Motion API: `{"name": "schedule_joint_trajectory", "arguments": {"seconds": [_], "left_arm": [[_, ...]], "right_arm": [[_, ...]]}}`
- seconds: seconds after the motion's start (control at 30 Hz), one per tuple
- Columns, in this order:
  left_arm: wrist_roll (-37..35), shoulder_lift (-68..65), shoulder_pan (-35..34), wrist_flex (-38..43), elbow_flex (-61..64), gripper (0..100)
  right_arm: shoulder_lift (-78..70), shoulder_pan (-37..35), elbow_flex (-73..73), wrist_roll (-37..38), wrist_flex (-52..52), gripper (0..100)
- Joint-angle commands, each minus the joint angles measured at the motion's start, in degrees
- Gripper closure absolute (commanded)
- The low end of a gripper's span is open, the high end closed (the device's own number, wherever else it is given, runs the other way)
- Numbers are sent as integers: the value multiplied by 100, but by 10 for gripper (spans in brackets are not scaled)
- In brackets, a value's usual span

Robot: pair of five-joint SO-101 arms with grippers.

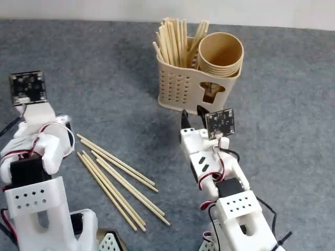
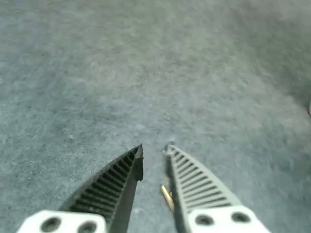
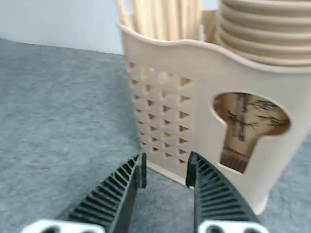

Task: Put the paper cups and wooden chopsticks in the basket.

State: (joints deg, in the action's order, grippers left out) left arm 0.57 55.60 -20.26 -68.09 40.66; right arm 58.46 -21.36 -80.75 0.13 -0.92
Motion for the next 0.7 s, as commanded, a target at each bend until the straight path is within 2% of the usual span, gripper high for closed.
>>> {"name": "schedule_joint_trajectory", "arguments": {"seconds": [0.0,0.3,0.5,0.67], "left_arm": [[88,-567,251,-457,-611,859],[35,-3081,699,-571,-778,856],[-905,-4286,787,18,-778,857],[-1380,-5086,936,457,-787,857]], "right_arm": [[180,268,75,-53,-13,854],[145,549,92,-53,-13,854],[145,549,92,-53,-13,854],[145,549,84,-53,-13,854]]}}
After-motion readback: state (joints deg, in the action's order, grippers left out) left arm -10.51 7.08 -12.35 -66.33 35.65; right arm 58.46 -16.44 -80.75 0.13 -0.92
